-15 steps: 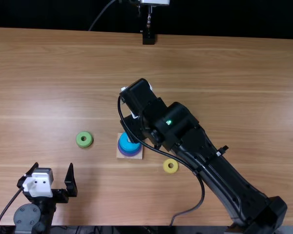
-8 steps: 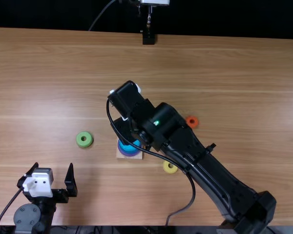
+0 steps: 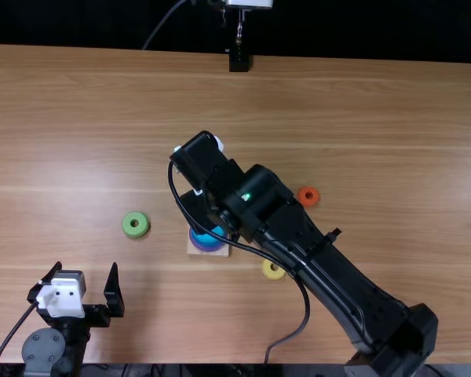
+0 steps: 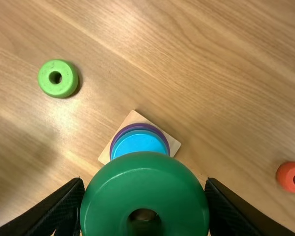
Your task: Build the Hanoi tower: stack the rings onto the peg from bottom to top in this color order: purple, dark blue, light blue, dark green, light green, yellow, orange.
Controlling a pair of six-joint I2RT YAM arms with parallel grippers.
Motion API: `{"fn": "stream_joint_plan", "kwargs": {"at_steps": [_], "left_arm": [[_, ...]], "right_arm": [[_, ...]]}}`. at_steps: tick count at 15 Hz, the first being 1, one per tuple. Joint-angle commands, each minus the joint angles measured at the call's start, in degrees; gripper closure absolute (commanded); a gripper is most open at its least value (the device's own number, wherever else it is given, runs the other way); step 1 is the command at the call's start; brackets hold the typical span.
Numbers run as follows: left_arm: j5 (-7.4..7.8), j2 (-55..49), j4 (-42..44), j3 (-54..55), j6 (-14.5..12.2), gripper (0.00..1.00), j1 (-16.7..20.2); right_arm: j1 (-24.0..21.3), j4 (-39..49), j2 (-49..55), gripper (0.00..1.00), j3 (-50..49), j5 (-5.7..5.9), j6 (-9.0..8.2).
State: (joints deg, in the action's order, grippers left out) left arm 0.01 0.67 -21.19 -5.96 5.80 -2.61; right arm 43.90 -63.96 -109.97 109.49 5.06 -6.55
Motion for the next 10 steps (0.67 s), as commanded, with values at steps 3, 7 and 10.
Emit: {"fn": "stream_joint_plan", "kwargs": {"at_steps": [3, 7, 10], "left_arm": [[-0.33, -0.7, -4.5, 6.0, -0.7, 0.0, 0.4], [-0.33, -0.7, -4.5, 6.0, -0.7, 0.0, 0.4], [-0.33, -0.7, -4.5, 6.0, -0.7, 0.0, 0.4]], "right_arm": [[0.9, 0.0, -1.3, 0.67, 1.2, 0.21, -0.63], [0.9, -5.7, -1.4, 0.0, 1.0, 0.32, -0.63], [0.9, -5.1, -1.3, 0.0, 1.2, 0.32, -0.84]]}}
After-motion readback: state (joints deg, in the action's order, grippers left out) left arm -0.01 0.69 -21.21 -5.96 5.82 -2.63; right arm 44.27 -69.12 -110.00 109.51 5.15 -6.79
